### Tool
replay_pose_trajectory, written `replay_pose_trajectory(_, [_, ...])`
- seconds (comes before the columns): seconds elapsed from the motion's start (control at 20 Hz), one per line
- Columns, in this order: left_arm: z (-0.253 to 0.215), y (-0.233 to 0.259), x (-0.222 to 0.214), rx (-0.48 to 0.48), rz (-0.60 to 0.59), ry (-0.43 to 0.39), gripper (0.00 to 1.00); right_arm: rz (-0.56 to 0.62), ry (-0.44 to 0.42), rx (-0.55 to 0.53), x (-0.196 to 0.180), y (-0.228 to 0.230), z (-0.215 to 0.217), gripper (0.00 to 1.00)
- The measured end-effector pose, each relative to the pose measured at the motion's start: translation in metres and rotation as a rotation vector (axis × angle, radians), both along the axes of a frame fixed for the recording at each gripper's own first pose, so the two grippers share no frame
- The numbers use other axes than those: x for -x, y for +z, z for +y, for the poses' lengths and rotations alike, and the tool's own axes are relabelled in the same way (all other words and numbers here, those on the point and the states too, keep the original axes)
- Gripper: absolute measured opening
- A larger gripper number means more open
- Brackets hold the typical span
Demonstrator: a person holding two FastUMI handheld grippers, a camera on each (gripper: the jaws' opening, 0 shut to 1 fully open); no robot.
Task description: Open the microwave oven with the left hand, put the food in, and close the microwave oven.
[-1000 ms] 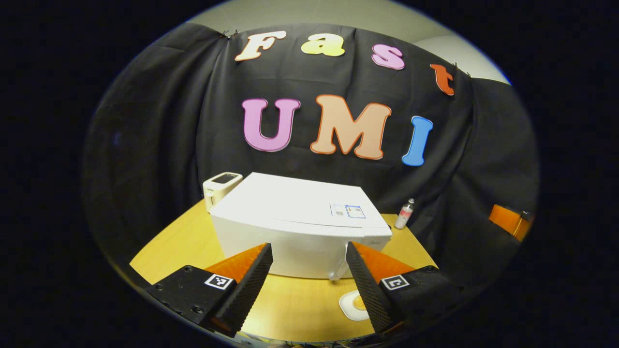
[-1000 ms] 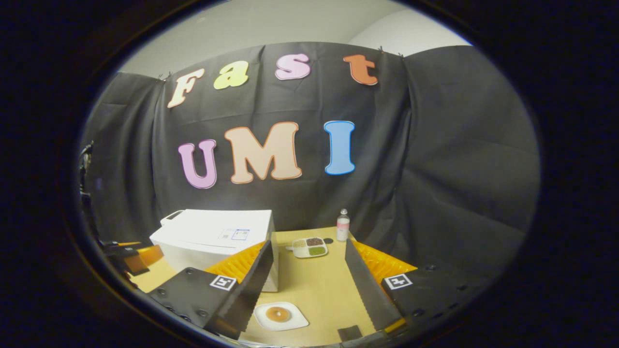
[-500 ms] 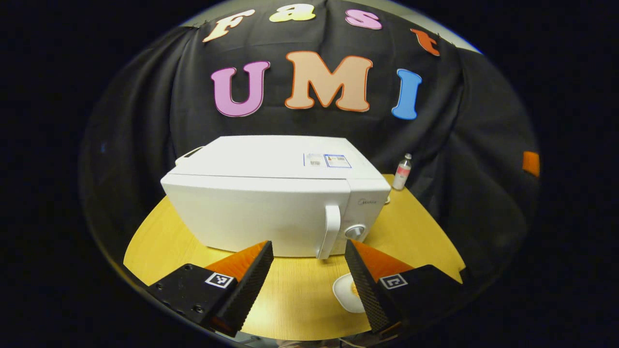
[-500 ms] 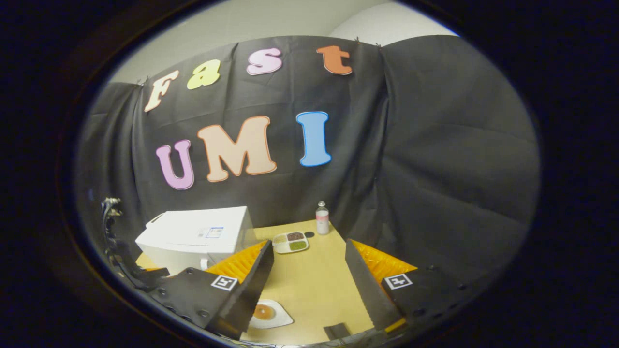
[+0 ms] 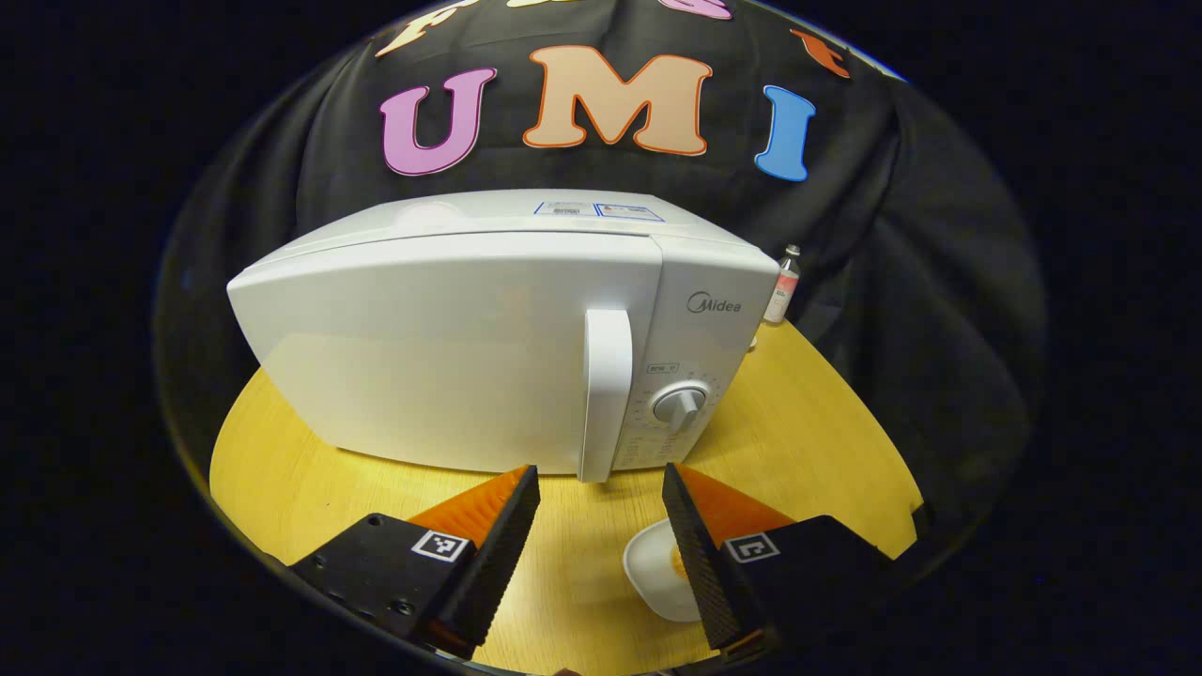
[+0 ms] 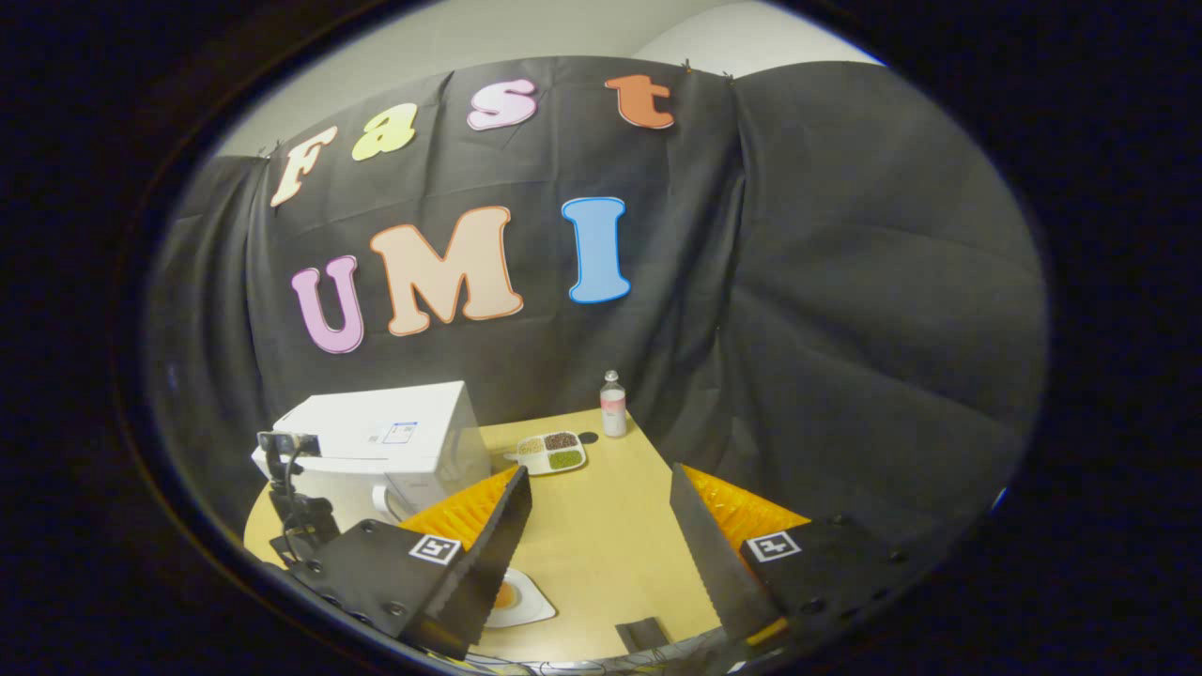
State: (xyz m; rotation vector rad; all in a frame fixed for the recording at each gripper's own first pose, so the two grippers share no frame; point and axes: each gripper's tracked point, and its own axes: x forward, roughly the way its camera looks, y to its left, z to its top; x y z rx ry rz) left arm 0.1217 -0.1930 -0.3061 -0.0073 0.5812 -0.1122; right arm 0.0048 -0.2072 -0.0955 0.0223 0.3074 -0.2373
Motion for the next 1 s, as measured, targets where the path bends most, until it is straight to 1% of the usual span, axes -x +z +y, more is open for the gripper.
replay_pose_trajectory(0.05, [-0.002,-0.003,-0.006,-0.009,0.000,-0.005,0.84,0.005,0.002,-0.010,0.000,-0.002,0.001,0.92])
replay_pose_trajectory(0.1, [-0.003,-0.004,-0.013,-0.017,-0.012,-0.008,0.84,0.010,0.002,-0.019,0.001,-0.005,0.002,0.94])
replay_pose_trajectory(0.2, [-0.006,-0.008,-0.021,-0.026,-0.020,-0.018,0.82,0.020,0.002,-0.031,0.002,-0.009,0.003,0.94])
replay_pose_trajectory(0.25, [-0.006,-0.011,-0.023,-0.034,-0.015,-0.020,0.81,0.023,0.002,-0.033,0.002,-0.010,0.004,0.94])
replay_pose_trajectory(0.3, [-0.006,-0.013,-0.027,-0.041,-0.013,-0.019,0.79,0.027,0.003,-0.033,0.002,-0.012,0.005,0.92])
replay_pose_trajectory(0.35, [-0.007,-0.015,-0.029,-0.042,-0.011,-0.020,0.75,0.028,0.004,-0.031,0.003,-0.012,0.005,0.92])
replay_pose_trajectory(0.4, [-0.008,-0.016,-0.030,-0.036,-0.008,-0.024,0.72,0.028,0.005,-0.029,0.003,-0.012,0.006,0.92])
replay_pose_trajectory(0.45, [-0.008,-0.018,-0.033,-0.032,-0.004,-0.023,0.71,0.030,0.005,-0.029,0.003,-0.012,0.006,0.94])
replay_pose_trajectory(0.5, [-0.009,-0.021,-0.035,-0.030,0.001,-0.021,0.70,0.029,0.008,-0.032,0.002,-0.012,0.009,0.92])
replay_pose_trajectory(0.65, [-0.009,-0.023,-0.042,-0.039,0.003,-0.015,0.67,0.029,0.016,-0.036,0.002,-0.011,0.012,0.92])
replay_pose_trajectory(0.7, [-0.009,-0.024,-0.043,-0.043,0.000,-0.018,0.67,0.030,0.017,-0.034,0.002,-0.013,0.012,0.92])
replay_pose_trajectory(0.75, [-0.011,-0.025,-0.043,-0.045,0.011,-0.019,0.65,0.034,0.021,-0.032,0.002,-0.013,0.013,0.92])
replay_pose_trajectory(0.9, [-0.002,-0.027,-0.046,-0.075,0.010,0.009,0.53,0.046,0.032,-0.025,0.004,-0.016,0.016,0.92])
replay_pose_trajectory(0.95, [0.002,-0.027,-0.045,-0.072,0.021,0.020,0.41,0.048,0.036,-0.023,0.004,-0.016,0.017,0.92])
replay_pose_trajectory(1.0, [0.001,-0.027,-0.045,-0.064,0.024,0.028,0.33,0.051,0.040,-0.022,0.005,-0.017,0.018,0.92])
